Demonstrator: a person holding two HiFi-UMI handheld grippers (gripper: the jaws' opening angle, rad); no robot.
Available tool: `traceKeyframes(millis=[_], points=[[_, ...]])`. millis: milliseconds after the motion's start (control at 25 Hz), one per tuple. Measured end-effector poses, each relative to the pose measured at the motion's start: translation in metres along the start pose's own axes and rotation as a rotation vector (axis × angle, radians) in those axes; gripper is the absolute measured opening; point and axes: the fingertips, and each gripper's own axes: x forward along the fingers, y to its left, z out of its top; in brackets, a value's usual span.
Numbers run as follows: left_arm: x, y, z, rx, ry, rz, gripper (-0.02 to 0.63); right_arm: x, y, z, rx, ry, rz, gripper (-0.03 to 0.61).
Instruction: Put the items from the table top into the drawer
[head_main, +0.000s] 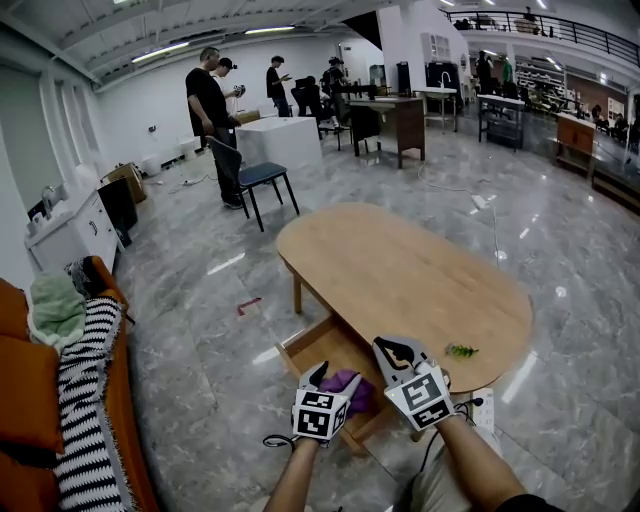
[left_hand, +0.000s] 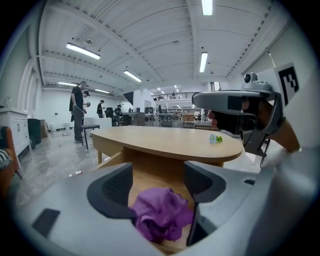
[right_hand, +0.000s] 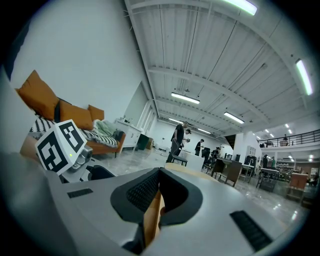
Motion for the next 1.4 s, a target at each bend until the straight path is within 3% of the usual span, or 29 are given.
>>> traceKeyframes(millis=[600, 1000, 1400], points=[[-0.01, -0.001, 0.014, -0.011, -0.047, -0.031, 0.299, 0.006, 0.001, -0.006, -0.007, 0.014, 0.001, 0.017], [-0.026, -0.013, 0.046, 0.001, -0.135, -0.064, 0.16, 0.006, 0.0, -0.01, -0.011, 0.03, -0.007, 0.017], [-0.047, -0.009, 0.072, 0.011, -0.244, -0.015, 0.018, 0.009, 0.004, -0.008, -0.008, 0.025, -0.009, 0.017]])
